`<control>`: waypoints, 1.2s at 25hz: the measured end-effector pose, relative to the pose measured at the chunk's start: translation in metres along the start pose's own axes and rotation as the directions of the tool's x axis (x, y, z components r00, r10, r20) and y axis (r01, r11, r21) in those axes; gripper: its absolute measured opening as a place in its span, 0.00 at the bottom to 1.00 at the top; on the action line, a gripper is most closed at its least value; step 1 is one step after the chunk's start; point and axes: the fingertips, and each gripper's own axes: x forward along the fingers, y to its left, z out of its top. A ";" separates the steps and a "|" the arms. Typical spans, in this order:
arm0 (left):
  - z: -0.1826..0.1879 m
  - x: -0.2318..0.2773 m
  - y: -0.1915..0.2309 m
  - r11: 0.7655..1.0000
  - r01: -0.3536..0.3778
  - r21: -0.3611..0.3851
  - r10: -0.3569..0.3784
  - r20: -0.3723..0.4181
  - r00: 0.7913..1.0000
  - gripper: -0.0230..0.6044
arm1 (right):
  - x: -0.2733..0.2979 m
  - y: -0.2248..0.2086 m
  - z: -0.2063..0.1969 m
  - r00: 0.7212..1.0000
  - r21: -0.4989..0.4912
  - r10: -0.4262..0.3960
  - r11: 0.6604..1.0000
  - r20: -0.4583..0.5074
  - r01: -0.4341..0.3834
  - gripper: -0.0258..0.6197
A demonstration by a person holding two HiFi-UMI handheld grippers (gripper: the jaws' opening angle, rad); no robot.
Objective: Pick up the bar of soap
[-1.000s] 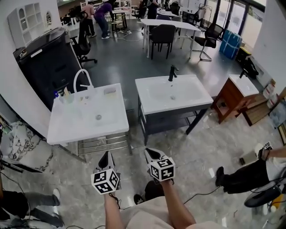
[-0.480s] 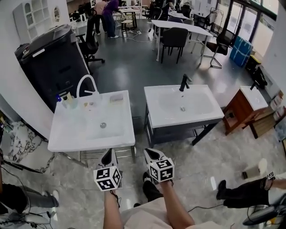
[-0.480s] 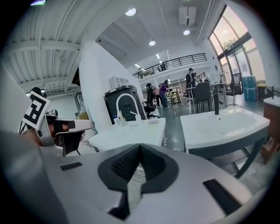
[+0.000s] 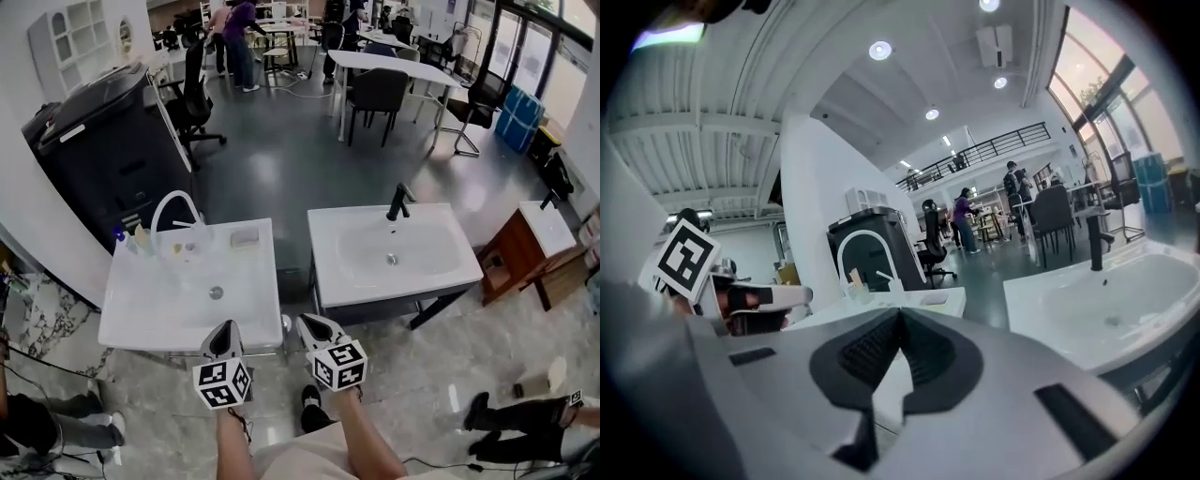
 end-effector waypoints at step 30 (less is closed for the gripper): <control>0.018 0.127 0.061 0.996 -0.074 -0.040 0.072 -0.053 0.996 0.05 | 0.139 -0.062 0.001 0.976 0.008 0.090 0.996 -0.201 -0.090 0.05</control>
